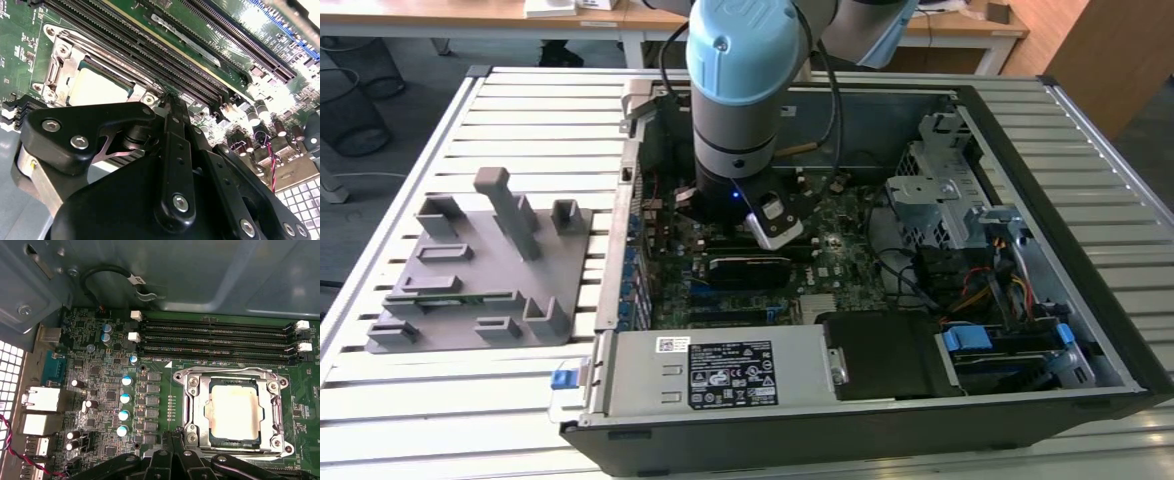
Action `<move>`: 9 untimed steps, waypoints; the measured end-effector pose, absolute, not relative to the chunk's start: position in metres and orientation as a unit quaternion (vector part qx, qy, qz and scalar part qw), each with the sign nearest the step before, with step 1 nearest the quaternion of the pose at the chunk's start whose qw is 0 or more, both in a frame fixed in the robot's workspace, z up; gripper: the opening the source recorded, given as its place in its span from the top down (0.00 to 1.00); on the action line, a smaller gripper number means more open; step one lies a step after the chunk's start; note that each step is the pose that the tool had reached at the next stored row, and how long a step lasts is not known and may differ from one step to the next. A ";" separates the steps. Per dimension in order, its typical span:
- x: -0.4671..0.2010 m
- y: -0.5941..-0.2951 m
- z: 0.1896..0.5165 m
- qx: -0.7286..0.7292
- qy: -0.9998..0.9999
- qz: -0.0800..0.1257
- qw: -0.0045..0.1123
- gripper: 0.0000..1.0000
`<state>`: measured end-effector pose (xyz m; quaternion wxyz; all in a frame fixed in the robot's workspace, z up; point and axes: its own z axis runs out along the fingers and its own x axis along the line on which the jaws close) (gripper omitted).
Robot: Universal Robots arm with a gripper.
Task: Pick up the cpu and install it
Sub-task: 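Install the second cpu locking lever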
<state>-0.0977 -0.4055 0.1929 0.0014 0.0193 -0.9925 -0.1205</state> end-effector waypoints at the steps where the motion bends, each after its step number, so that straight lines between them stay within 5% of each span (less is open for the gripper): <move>1: -0.098 -0.406 0.193 0.019 -0.993 -0.120 0.001 0.89; 9: -0.098 -0.406 0.191 0.019 -0.993 -0.120 0.001 0.89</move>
